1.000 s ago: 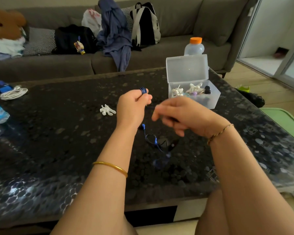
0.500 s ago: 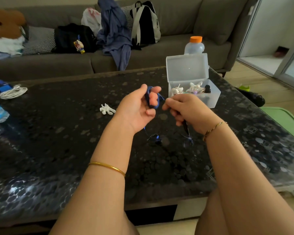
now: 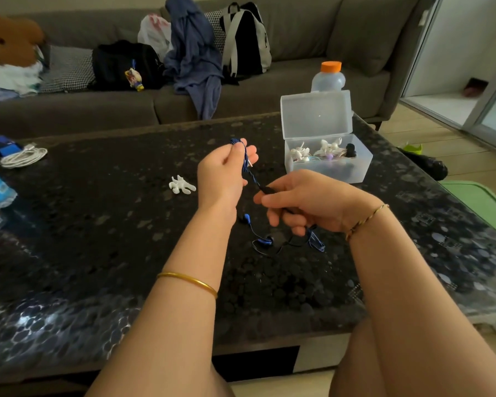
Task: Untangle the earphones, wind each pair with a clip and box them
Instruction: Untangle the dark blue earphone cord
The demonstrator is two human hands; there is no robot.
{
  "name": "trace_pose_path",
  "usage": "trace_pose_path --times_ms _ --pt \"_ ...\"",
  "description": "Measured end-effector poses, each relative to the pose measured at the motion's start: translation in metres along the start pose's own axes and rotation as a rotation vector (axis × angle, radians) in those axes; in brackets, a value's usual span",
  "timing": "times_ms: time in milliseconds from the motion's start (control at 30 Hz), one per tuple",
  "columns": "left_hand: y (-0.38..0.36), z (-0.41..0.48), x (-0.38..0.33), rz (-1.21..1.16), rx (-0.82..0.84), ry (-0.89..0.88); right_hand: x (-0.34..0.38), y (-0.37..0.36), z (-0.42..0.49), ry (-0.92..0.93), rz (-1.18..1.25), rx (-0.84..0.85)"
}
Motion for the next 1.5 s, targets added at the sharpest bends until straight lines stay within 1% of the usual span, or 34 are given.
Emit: trace_pose_path --times_ms 100,133,167,200,233,333,400,500,533,567,667,733,800,867,933,1000,1067,1133,1233,1367,1500 --pt "0.000 0.001 0.007 -0.303 -0.001 0.183 -0.002 -0.003 -0.002 -0.028 -0.066 0.017" --pt "0.000 0.001 0.008 -0.361 0.005 0.209 -0.002 -0.004 -0.002 -0.035 -0.106 0.015" --pt "-0.001 0.000 0.008 -0.360 0.014 0.208 -0.002 -0.005 -0.002 -0.039 -0.140 0.016" --pt "-0.002 0.000 0.007 -0.300 0.023 0.181 -0.001 -0.006 -0.001 -0.038 -0.167 0.019" --pt "-0.002 0.000 0.006 -0.190 0.032 0.129 0.000 -0.007 -0.001 -0.031 -0.182 0.020" --pt "-0.004 0.003 0.003 0.207 0.098 -0.111 0.003 -0.003 -0.001 0.004 -0.202 -0.004" --pt "-0.006 0.004 0.005 0.457 0.151 -0.213 0.004 0.003 -0.003 0.032 -0.193 -0.030" --pt "-0.009 0.004 0.009 0.786 0.170 -0.249 0.008 0.013 -0.008 0.100 -0.154 -0.114" --pt "-0.010 0.003 0.010 0.832 0.181 -0.234 0.010 0.017 -0.010 0.128 -0.137 -0.167" --pt "-0.011 0.002 0.011 0.825 0.201 -0.201 0.011 0.022 -0.011 0.158 -0.129 -0.229" --pt "-0.016 -0.001 0.013 0.612 0.267 -0.039 0.014 0.038 -0.013 0.238 -0.170 -0.426" --pt "-0.018 -0.002 0.014 0.526 0.300 0.062 0.014 0.046 -0.012 0.274 -0.177 -0.530" --pt "-0.018 -0.004 0.019 0.421 0.341 0.184 0.012 0.050 -0.010 0.291 -0.156 -0.599" --pt "-0.018 -0.006 0.023 0.226 0.386 0.326 0.010 0.052 -0.008 0.280 -0.146 -0.621" --pt "-0.018 -0.007 0.025 0.002 0.425 0.446 0.006 0.052 -0.005 0.250 -0.149 -0.616" --pt "-0.019 -0.011 0.023 -0.178 0.453 0.528 0.004 0.050 -0.002 0.219 -0.166 -0.612" --pt "-0.021 -0.015 0.022 -0.309 0.481 0.575 0.003 0.046 0.001 0.197 -0.148 -0.584" --pt "-0.023 -0.017 0.022 -0.376 0.486 0.594 0.002 0.039 0.004 0.179 -0.114 -0.539" --pt "-0.021 -0.016 0.025 -0.432 0.399 0.614 -0.002 0.033 0.008 0.114 -0.159 -0.487" --pt "-0.017 -0.013 0.028 -0.550 0.270 0.638 -0.008 0.026 0.012 0.033 -0.145 -0.407" --pt "-0.017 -0.010 0.023 -0.750 0.207 0.615 -0.013 0.016 0.016 -0.056 -0.280 -0.319"
Point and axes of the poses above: each hand's wrist, its own z-axis towards the middle knuckle, its own y-axis out of the back of the hand, x = y × z, the point moved 6 cm from there along z, towards the middle knuckle, and after that the axes turned 4 degrees about -z, right-handed, at the moved point
